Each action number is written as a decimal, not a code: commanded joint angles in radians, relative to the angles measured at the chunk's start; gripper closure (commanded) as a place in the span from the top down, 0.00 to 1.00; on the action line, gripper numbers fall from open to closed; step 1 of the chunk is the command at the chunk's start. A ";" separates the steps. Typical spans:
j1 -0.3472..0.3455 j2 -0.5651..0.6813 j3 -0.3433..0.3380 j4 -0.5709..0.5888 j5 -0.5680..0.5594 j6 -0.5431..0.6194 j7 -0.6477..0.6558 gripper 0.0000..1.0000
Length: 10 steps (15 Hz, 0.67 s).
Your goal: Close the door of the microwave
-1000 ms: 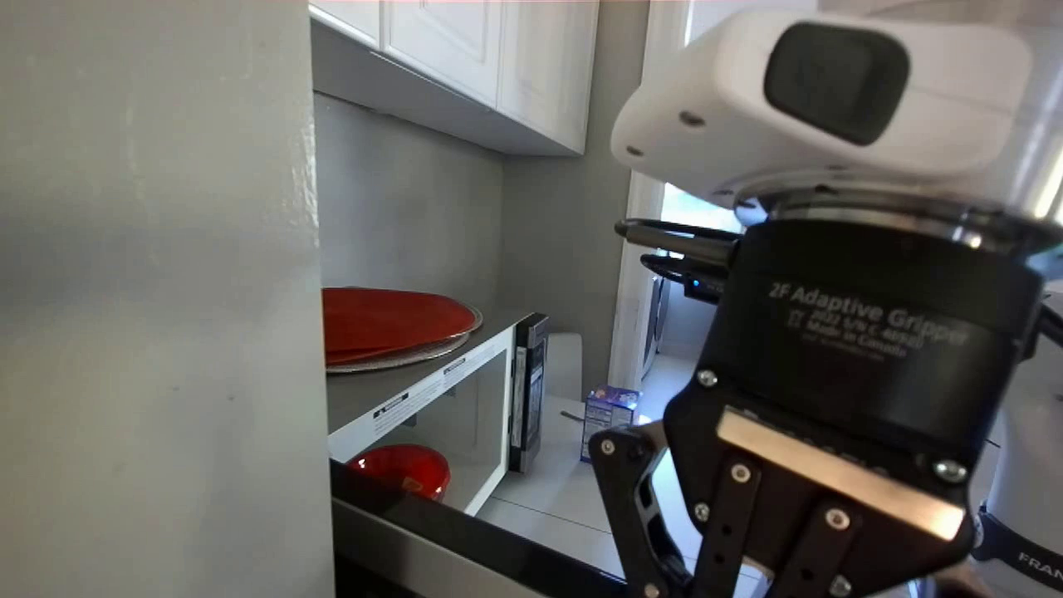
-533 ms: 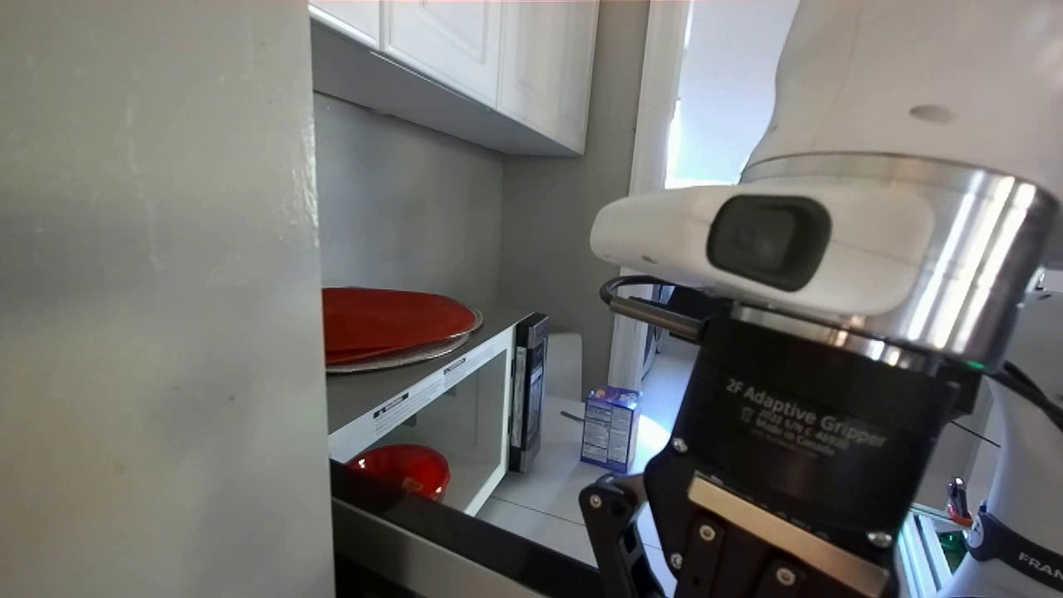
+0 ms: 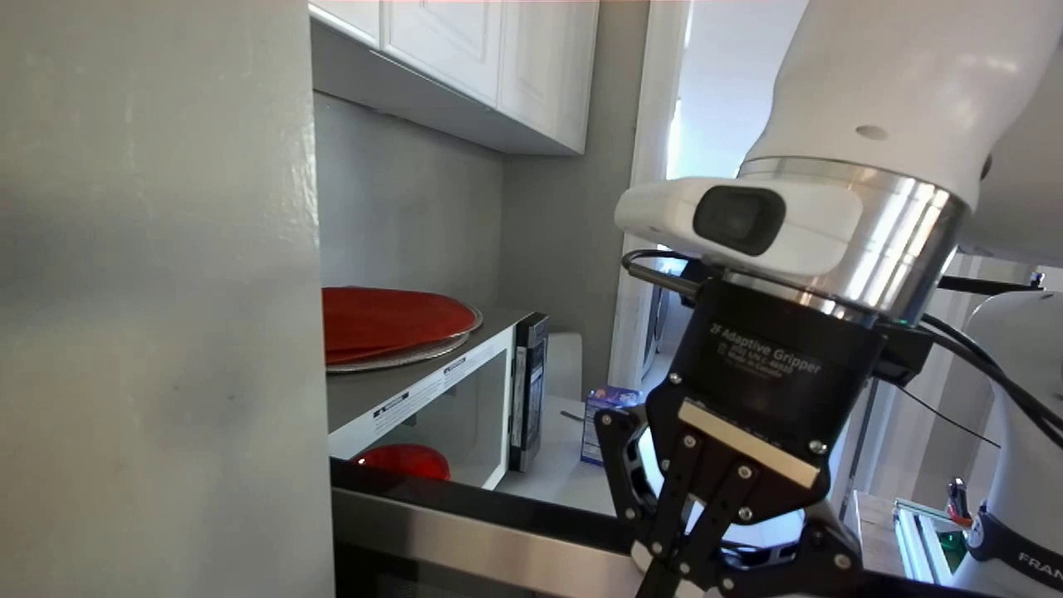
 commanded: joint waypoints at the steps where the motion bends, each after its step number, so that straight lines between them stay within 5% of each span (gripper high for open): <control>1: -0.007 -0.151 0.008 -0.105 -0.051 0.016 0.076 0.00; 10: -0.019 -0.271 -0.015 -0.185 -0.071 -0.112 0.176 0.00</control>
